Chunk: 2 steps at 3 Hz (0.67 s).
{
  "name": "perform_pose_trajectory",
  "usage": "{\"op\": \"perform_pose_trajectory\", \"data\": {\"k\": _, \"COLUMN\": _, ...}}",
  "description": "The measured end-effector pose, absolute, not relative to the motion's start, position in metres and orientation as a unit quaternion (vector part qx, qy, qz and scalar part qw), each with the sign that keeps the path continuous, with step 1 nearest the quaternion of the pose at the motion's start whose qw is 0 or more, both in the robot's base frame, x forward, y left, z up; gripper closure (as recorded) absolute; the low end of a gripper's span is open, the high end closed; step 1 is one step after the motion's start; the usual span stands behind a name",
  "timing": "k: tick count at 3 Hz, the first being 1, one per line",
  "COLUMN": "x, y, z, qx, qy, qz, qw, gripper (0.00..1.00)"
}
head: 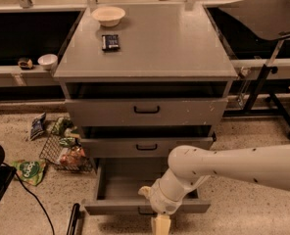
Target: Close bottom drawer
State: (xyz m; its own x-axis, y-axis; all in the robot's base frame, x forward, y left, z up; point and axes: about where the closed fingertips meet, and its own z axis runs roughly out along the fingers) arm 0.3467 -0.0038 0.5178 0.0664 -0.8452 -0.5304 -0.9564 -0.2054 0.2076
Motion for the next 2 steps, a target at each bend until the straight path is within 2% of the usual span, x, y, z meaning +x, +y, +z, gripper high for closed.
{"op": "perform_pose_trajectory", "data": {"k": 2, "x": 0.346, "y": 0.004, "z": 0.391, "qx": -0.691, "qy": 0.627, "qz": 0.35, "qw": 0.08, "gripper": 0.0}}
